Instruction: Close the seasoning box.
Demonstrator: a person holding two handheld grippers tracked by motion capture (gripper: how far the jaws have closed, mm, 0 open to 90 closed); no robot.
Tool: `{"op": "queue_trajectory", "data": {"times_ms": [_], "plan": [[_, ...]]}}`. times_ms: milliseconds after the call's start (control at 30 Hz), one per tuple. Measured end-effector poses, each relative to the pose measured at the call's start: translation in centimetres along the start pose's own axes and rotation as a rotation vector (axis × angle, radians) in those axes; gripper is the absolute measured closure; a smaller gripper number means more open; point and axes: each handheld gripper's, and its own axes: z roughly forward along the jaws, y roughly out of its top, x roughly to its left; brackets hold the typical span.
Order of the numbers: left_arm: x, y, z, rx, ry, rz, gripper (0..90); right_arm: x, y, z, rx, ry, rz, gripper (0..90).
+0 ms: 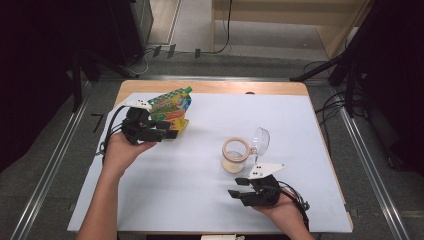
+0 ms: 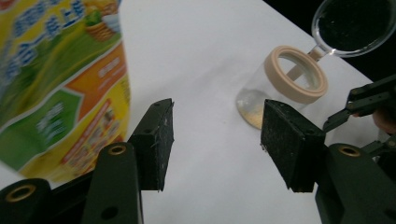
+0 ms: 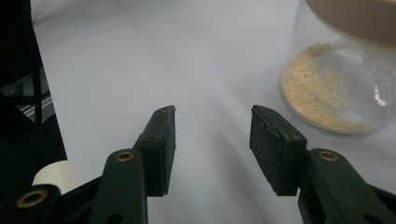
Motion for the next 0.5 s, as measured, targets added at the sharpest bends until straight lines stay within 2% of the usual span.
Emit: {"op": "queue_trajectory", "data": {"times_ms": [167,233,333,500], "plan": [[1.0,-0.5,-0.9,-0.016,0.030,-0.023,44.6,0.1,0.0,0.1,0.004,0.004,-0.004,52.0],[1.6,-0.8,-1.4,0.007,0.081,-0.031,42.6,0.1,0.0,0.2,0.007,0.007,-0.007,52.0],[1.9,-1.0,-1.9,0.011,0.095,-0.024,42.4,0.2,0.1,0.2,0.009,0.009,-0.007,52.0],[3.3,-1.8,-2.6,-0.004,0.122,-0.052,42.8,0.5,0.2,0.6,0.010,0.024,-0.017,52.0]]}}
